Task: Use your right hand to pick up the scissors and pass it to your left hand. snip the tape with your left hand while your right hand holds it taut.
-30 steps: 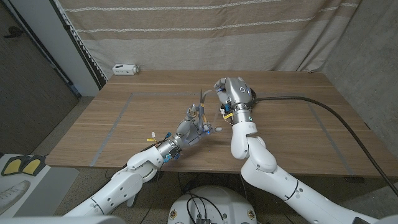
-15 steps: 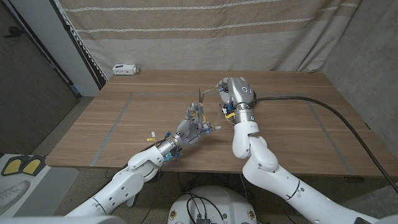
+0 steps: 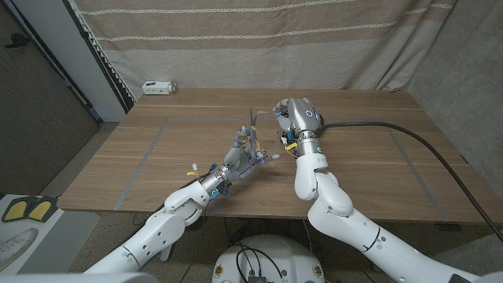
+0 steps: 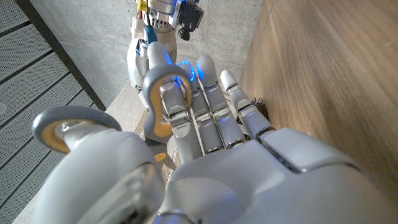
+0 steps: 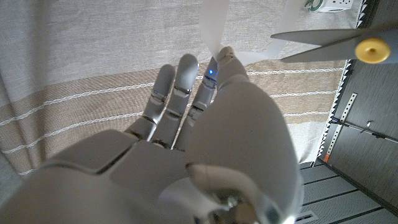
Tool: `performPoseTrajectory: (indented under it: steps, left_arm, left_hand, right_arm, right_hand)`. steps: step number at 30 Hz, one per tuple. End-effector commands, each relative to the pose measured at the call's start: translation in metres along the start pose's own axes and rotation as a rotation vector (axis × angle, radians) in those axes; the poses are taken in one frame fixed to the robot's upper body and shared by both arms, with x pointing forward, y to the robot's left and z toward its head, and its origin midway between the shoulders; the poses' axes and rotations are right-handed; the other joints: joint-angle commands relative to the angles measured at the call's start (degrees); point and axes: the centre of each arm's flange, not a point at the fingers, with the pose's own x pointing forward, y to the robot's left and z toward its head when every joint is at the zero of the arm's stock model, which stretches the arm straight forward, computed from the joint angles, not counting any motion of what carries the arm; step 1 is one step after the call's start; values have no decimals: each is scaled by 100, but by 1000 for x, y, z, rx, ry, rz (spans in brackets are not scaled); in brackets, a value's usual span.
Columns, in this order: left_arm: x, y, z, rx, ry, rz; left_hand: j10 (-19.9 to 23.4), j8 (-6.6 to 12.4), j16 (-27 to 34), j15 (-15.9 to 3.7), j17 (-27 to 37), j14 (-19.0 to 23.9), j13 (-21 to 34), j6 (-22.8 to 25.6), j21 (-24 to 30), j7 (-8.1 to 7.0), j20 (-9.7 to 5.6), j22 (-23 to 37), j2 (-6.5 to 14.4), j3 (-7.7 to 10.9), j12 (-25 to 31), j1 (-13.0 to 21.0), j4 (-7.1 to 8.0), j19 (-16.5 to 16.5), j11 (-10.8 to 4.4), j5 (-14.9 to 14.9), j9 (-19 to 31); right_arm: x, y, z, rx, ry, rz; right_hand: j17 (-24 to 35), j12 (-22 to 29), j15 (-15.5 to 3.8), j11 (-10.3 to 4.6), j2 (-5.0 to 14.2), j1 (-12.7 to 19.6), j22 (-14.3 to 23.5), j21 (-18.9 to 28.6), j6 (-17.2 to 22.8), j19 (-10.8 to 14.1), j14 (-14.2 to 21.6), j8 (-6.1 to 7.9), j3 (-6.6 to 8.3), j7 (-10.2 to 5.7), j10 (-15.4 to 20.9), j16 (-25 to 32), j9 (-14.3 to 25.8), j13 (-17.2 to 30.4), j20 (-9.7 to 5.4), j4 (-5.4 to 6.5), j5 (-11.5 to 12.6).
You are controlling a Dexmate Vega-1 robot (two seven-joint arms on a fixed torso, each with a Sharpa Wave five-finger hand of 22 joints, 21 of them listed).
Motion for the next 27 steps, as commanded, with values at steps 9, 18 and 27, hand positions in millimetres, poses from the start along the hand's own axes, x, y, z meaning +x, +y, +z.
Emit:
performPoseTrajectory:
  steps: [9, 18, 27]
  left_arm:
    - [8, -1, -1, 8, 10, -33]
    - [9, -2, 0, 13, -20, -22]
    - [13, -4, -2, 16, -15, -38]
  left_hand:
    - [288, 42, 41, -303, -12, -21, 64, -309, -37, 349, -12, 13, 15, 1, 1214, -47, -44, 43, -359, -38, 14]
    - [285, 28, 52, -305, 8, -54, -36, -337, -52, 334, -15, 20, -8, -12, 1162, -87, -53, 40, -356, -52, 12]
    - [253, 22, 57, -302, 5, -53, 47, -336, -57, 329, -15, 38, -36, -27, 1214, -126, -63, 32, -357, -70, 1]
  right_arm:
    - [3, -3, -5, 11, 2, -29]
    - [0, -6, -8, 9, 2, -27]
    - [-2, -8, -9, 8, 0, -35]
  right_hand:
    - [-24, -16, -672, -357, 37, -1, 9, 33, -1, 30, -29, -9, 23, -35, 341, 78, 22, 304, -338, 1, 18]
    - [-40, -20, -673, -355, 41, 1, 6, 39, -8, 31, -31, -21, 23, -43, 352, 121, 23, 307, -341, 2, 19]
    - [-45, -56, -673, -385, 16, -15, 0, 39, 19, 24, 22, -21, 10, -61, 395, 196, 24, 250, -346, 4, 17]
